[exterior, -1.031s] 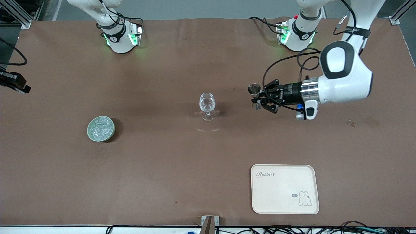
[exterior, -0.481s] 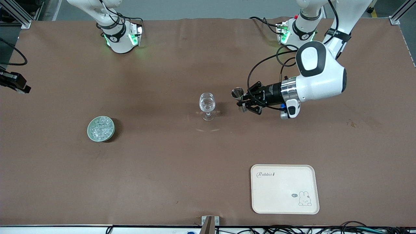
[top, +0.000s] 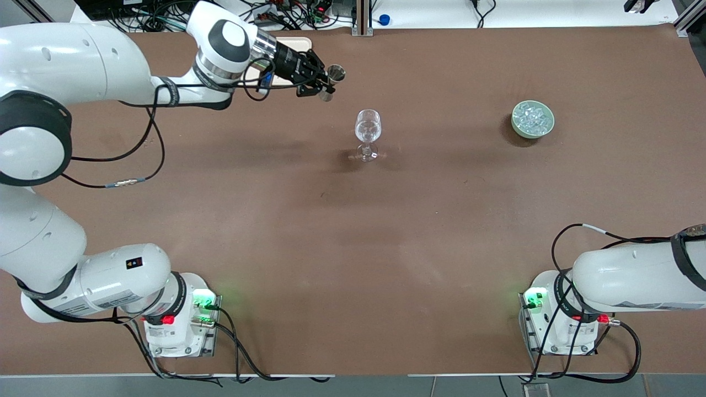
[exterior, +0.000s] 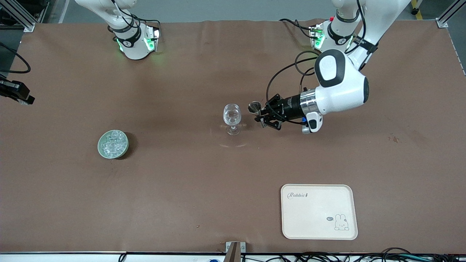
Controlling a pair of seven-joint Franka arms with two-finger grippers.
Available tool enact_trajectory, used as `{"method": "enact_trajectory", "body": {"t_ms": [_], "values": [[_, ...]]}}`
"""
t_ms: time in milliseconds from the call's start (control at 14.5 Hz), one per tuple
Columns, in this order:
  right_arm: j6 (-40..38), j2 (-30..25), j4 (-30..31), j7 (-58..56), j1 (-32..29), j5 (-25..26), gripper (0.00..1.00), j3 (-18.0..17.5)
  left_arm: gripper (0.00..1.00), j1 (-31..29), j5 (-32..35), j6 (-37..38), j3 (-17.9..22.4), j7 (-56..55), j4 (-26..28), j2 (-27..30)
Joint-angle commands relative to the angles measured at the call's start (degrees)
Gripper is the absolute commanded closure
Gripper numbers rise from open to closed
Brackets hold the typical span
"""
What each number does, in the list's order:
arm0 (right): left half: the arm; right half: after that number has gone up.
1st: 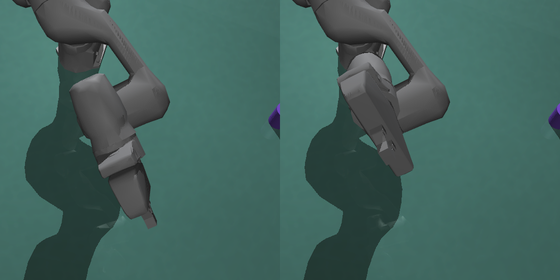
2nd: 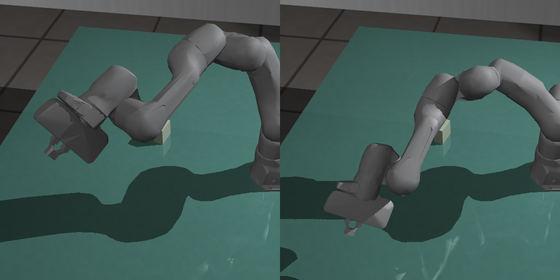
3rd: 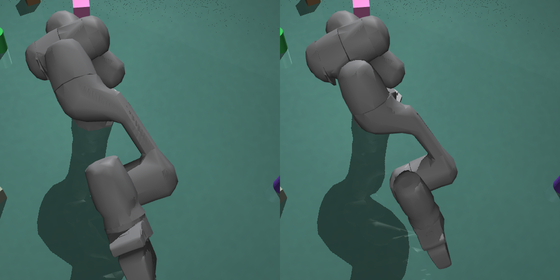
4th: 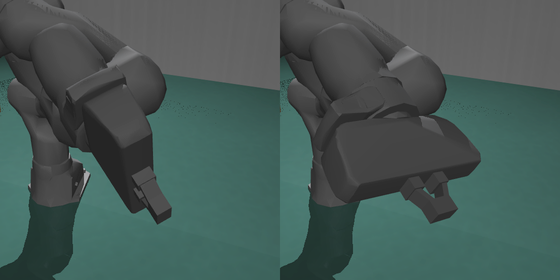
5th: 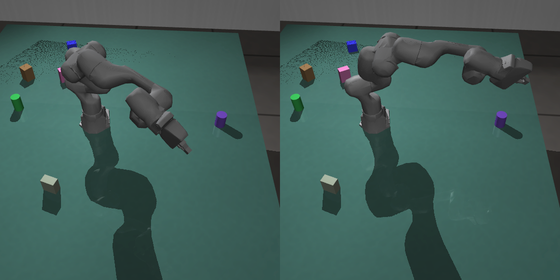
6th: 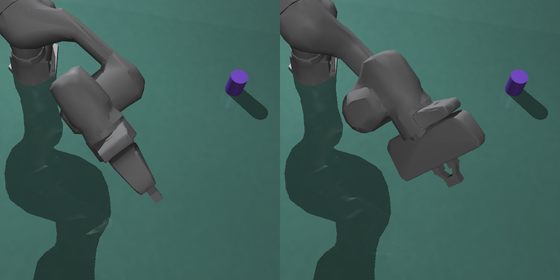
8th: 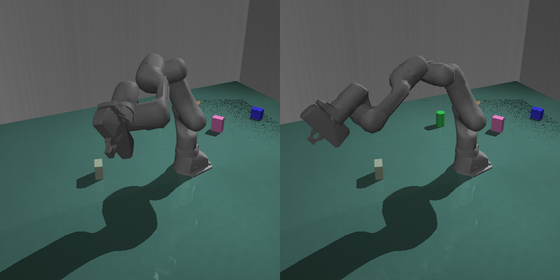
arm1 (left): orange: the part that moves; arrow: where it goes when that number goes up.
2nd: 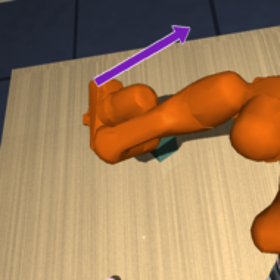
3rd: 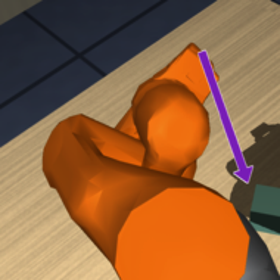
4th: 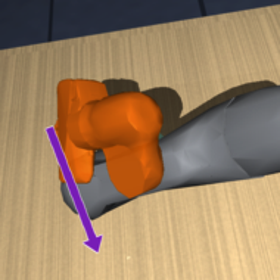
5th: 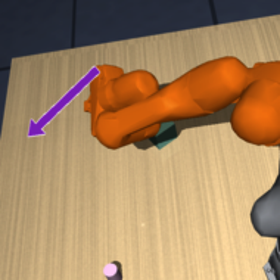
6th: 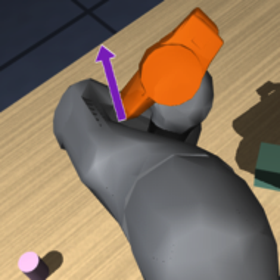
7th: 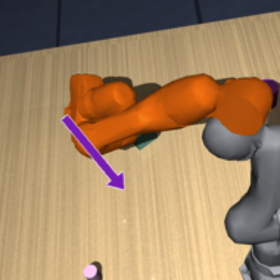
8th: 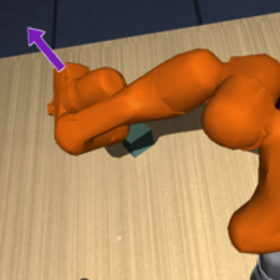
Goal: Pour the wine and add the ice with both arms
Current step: 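Carry the silver jigger with the left gripper over the wine glass, then tilt the jigger over the glass rim with the left gripper to pour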
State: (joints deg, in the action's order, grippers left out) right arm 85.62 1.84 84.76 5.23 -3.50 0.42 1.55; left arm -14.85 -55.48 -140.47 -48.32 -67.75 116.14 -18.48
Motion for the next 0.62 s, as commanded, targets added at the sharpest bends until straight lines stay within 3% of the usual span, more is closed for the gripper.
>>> {"method": "enact_trajectory", "body": {"t_ms": [0, 550], "values": [[0.34, -1.31, 1.46, -0.49, -0.37, -0.42, 0.97, -0.23, 1.0, 1.31, 0.81, -3.23, -0.72, -1.69, 0.75, -0.59], [0.43, -1.22, 1.54, -0.49, -0.37, -0.42, 0.97, -0.23, 1.0, 5.88, 4.59, -9.21, -0.64, -3.62, 0.84, -3.4]]}}
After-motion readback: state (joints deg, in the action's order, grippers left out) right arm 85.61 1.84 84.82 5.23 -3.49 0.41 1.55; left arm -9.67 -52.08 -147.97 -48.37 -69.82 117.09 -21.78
